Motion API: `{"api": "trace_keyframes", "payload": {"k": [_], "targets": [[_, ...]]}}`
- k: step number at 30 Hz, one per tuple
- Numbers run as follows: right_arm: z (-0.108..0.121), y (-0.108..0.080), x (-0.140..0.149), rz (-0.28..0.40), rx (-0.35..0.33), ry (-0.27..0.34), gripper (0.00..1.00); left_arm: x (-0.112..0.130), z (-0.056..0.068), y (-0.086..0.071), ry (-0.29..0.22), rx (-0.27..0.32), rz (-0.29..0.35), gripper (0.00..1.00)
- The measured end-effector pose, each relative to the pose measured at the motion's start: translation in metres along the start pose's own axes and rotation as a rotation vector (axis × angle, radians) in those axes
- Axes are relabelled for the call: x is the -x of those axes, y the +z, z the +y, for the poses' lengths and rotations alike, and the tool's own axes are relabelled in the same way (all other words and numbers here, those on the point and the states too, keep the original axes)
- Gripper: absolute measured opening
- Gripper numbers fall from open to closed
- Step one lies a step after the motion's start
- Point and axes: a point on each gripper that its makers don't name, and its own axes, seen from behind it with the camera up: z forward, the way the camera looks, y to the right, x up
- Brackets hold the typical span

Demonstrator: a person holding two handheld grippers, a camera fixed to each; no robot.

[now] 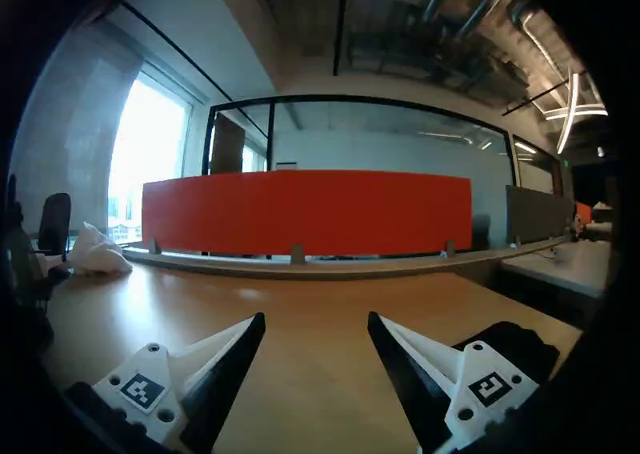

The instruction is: Fold towel

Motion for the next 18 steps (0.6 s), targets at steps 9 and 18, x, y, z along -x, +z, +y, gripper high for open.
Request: {"api": "trace_keyframes", "payload": {"k": [9,18], "targets": [[0.0001,0.0000,0.0002,0.000,0.000,0.000,1.00,-0.0041,-0.0007,-0.0011,0.001,0.000,-0.001,0.85],[-0.0001,-0.0001,0.0000,0.000,0.000,0.000,1.00,-0.0068,-0.0013,-0.0022,0.001,0.000,-0.002,0.85]]}}
